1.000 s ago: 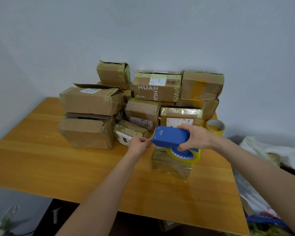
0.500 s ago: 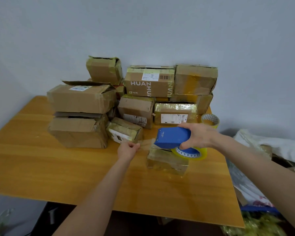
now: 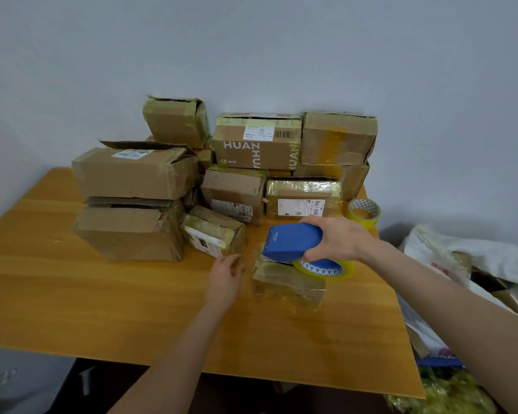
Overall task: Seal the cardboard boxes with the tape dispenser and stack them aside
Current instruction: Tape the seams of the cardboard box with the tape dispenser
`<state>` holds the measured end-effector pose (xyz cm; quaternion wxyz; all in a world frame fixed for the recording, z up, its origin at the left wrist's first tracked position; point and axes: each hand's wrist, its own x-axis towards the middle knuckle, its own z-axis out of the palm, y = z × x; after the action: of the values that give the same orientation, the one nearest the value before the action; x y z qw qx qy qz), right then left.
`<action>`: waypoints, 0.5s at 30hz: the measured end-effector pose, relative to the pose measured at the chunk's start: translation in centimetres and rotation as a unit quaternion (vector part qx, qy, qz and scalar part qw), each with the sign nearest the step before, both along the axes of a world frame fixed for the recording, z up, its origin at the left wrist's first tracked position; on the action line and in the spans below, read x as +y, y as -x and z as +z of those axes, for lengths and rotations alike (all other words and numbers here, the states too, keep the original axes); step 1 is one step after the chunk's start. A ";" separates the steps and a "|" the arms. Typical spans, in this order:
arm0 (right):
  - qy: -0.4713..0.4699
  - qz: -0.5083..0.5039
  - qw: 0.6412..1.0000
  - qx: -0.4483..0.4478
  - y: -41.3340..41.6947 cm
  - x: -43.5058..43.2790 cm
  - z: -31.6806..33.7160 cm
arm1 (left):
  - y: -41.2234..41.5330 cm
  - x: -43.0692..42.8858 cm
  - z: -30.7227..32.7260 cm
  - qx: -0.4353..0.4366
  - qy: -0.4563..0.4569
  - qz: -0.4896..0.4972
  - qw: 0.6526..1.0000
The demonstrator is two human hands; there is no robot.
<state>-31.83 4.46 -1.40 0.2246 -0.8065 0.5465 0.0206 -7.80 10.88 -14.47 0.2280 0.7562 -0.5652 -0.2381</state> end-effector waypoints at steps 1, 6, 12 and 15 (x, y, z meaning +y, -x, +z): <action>0.000 0.000 1.000 -0.004 0.0 0.0 -0.1 | 0.0 0.4 0.3 -0.019 0.072 -0.035 0.997; 0.017 0.004 1.000 -0.002 -0.3 -0.1 -0.1 | 2.1 1.1 2.0 -0.141 0.091 -0.280 0.945; 0.029 0.012 0.999 0.027 -0.1 0.1 0.1 | 2.5 0.4 1.3 -0.240 0.025 -0.296 0.924; 0.021 0.018 0.999 0.034 0.2 0.2 0.6 | 2.5 0.4 1.1 -0.267 0.021 -0.291 0.918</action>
<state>-32.00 4.63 -0.80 0.1881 -0.8198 0.5393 0.0404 -10.25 11.24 -13.35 0.0051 0.5888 -0.8052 -0.0711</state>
